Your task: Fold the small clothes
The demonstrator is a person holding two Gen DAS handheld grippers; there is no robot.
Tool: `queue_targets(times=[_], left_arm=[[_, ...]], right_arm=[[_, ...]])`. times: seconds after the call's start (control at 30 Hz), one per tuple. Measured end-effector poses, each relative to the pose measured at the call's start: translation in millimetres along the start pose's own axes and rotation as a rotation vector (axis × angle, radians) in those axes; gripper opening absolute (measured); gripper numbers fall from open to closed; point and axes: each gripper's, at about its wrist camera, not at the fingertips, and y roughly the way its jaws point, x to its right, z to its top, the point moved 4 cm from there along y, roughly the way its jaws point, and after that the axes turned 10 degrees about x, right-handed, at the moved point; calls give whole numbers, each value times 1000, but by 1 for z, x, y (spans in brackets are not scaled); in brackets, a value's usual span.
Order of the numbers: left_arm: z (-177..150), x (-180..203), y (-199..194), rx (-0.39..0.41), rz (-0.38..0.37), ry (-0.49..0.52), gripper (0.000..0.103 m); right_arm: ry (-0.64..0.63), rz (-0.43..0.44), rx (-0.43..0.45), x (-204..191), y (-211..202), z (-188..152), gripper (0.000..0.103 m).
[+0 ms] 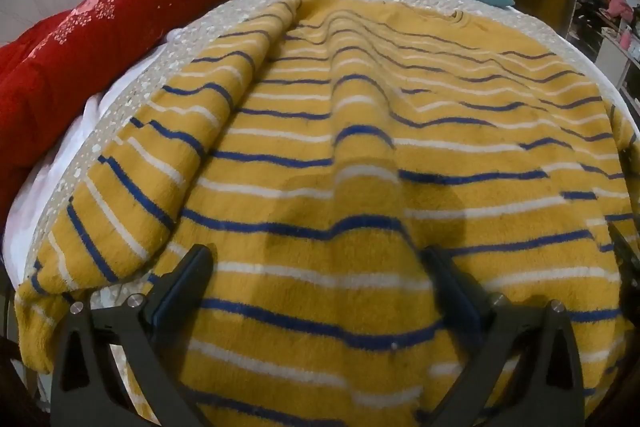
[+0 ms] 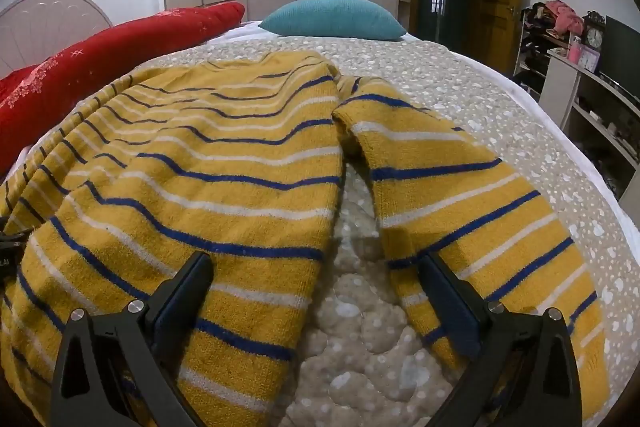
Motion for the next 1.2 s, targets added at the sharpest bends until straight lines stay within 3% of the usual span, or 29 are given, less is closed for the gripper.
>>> queue_targets(times=[0.33, 0.53, 0.67, 1.2], left_arm=[[2, 6, -1, -60, 79, -31, 103], [-3, 7, -26, -84, 15, -76, 103], [3, 11, -36, -74, -95, -139, 103], [-1, 17, -65, -65, -122, -61, 103]], right_arm=[[9, 20, 19, -6, -8, -3, 103], [10, 32, 3, 2, -5, 1, 103], [-10, 23, -11, 1, -4, 2, 103], [-41, -17, -4, 0, -3, -3, 103]])
